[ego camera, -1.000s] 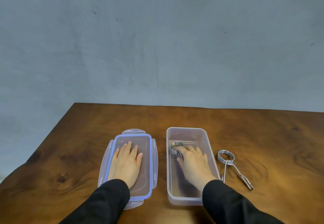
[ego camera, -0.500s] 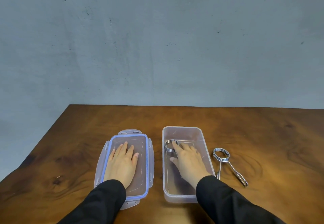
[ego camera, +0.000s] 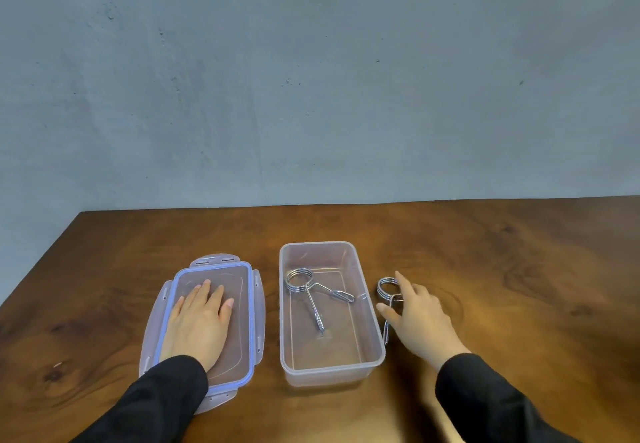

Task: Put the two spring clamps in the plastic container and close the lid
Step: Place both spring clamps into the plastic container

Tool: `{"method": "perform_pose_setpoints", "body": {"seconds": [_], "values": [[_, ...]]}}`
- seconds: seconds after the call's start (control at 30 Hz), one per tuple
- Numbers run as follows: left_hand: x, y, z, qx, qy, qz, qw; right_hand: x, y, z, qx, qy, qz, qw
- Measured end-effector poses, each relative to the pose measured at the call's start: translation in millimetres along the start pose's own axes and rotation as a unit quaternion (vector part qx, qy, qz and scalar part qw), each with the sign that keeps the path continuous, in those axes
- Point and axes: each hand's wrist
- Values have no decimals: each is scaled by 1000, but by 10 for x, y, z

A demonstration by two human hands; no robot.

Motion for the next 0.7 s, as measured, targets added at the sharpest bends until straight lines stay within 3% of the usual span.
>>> {"method": "perform_pose_setpoints", "body": {"seconds": [0.1, 0.33, 0.53, 0.7], "values": [[-2, 2, -1, 1, 2, -3, 1000, 174, -94, 47, 11, -30, -23, 999], [-13, 2, -8, 4, 6, -4, 1000, 263, -26, 169, -14, -92, 41, 995], [-11, -6, -5, 1, 4, -7, 1000, 217, 74, 164, -19, -48, 47, 998], [-37, -25, 5, 0, -6, -8, 1000, -269, 150, -168, -46, 39, 131, 990]]}}
Point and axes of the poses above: each hand's wrist, its own y-axis towards the middle knuckle, its own x-axis out of the palm, z = x × y
